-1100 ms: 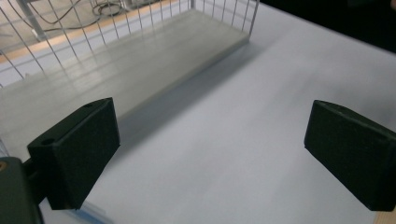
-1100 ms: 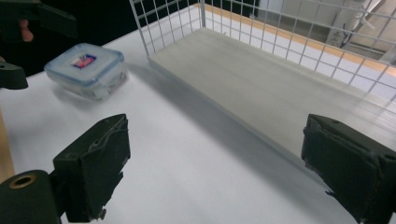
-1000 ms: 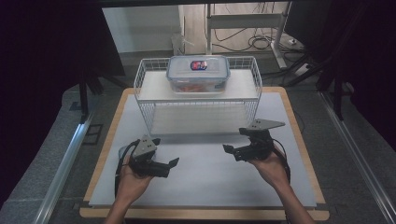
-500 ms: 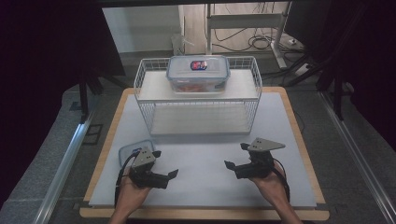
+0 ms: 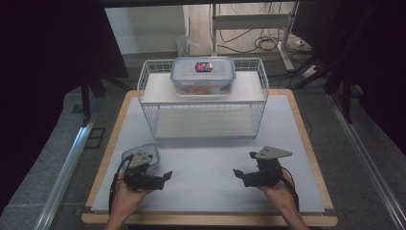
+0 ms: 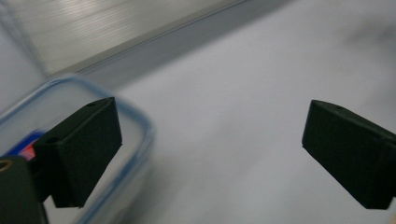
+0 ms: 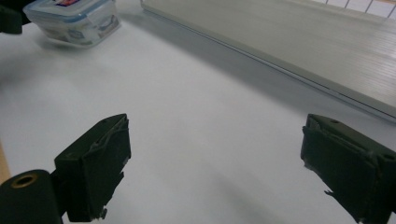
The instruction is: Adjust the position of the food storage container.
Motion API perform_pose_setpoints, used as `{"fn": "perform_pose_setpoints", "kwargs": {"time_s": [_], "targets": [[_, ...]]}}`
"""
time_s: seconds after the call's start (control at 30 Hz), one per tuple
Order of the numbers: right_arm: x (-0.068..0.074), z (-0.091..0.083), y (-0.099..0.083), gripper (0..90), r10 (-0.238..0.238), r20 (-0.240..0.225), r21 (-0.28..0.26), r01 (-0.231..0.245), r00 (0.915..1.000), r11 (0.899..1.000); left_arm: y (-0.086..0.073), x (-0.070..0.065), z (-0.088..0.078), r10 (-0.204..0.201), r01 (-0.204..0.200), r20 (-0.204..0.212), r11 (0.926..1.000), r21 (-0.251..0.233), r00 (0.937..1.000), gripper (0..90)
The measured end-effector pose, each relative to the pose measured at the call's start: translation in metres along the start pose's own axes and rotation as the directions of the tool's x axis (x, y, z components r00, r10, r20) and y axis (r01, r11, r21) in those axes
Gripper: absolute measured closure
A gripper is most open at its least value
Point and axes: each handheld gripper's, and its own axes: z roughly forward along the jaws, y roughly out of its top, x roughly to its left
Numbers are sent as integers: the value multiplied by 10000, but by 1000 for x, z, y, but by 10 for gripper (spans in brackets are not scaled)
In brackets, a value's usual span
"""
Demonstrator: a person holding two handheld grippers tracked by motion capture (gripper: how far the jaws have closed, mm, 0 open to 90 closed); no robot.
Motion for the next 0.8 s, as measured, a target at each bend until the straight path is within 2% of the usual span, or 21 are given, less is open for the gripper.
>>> {"fn": "perform_pose_setpoints", "kwargs": {"time_s": [0.1,0.2,0.3,0.4,0.5,0.57,0.63,0.7,0.8], "targets": [[-3,1,-2,95,176,-12,47,-176,9998,9998,-2,12,-10,-234,229,-389,9997,-119,9990,221],[-6,2,-4,101,175,72,97,-176,9998,9998,-5,26,-19,-609,600,-440,9980,-218,9972,405],[-7,3,-5,104,220,86,178,-222,9997,9996,-12,39,-23,-1074,1056,-714,9940,-276,9916,597],[-8,3,-6,105,204,86,195,-205,9998,9996,-15,45,-25,-1046,1033,-1092,9945,-180,9885,764],[-12,5,-9,107,271,72,292,-273,9996,9992,-14,48,-29,-1230,1210,-1117,9923,-249,9861,876],[-14,6,-10,113,224,135,402,-229,9997,9989,-15,52,-29,-1285,1270,-1275,9917,-197,9835,898],[-15,5,-11,116,268,198,353,-275,9994,9990,-17,58,-30,-1300,1302,-1665,9914,-100,9774,899],[-16,3,-10,116,242,248,257,-248,9994,9994,-21,66,-32,-1399,1409,-2083,9900,-98,9680,899],[-18,2,-9,116,148,324,195,-155,9994,9997,-26,80,-37,-1797,1779,-2541,9836,-304,9503,899]]}}
